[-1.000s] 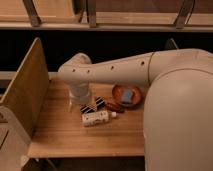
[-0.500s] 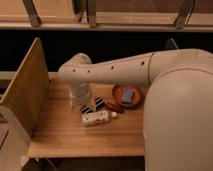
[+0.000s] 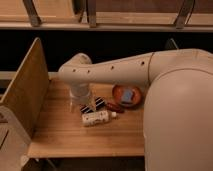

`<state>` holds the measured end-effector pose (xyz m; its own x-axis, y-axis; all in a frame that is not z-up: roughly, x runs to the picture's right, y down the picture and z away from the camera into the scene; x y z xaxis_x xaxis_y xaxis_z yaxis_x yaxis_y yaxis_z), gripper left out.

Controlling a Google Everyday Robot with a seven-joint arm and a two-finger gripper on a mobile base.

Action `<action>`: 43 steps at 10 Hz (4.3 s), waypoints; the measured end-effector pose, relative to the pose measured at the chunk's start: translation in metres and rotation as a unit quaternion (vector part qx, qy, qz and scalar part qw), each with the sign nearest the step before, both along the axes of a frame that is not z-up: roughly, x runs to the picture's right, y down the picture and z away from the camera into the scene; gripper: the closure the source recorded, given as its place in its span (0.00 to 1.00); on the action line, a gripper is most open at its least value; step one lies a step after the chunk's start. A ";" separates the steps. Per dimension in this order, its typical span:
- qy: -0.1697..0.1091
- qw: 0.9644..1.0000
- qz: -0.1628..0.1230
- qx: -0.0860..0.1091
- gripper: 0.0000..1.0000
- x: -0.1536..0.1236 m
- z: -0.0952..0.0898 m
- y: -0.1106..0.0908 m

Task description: Place the white sponge in the ceramic cup

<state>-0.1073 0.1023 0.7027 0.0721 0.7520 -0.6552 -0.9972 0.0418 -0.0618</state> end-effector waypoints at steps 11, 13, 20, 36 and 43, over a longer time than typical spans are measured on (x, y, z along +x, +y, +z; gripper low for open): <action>-0.003 0.992 0.031 0.120 0.35 0.073 0.023 -0.073; -0.002 0.984 0.056 0.171 0.35 0.125 0.017 -0.103; 0.025 0.979 0.095 0.177 0.35 0.155 0.064 -0.097; 0.020 0.975 0.171 0.139 0.35 0.243 0.215 -0.071; 0.027 0.991 0.098 0.083 0.35 0.283 0.262 -0.052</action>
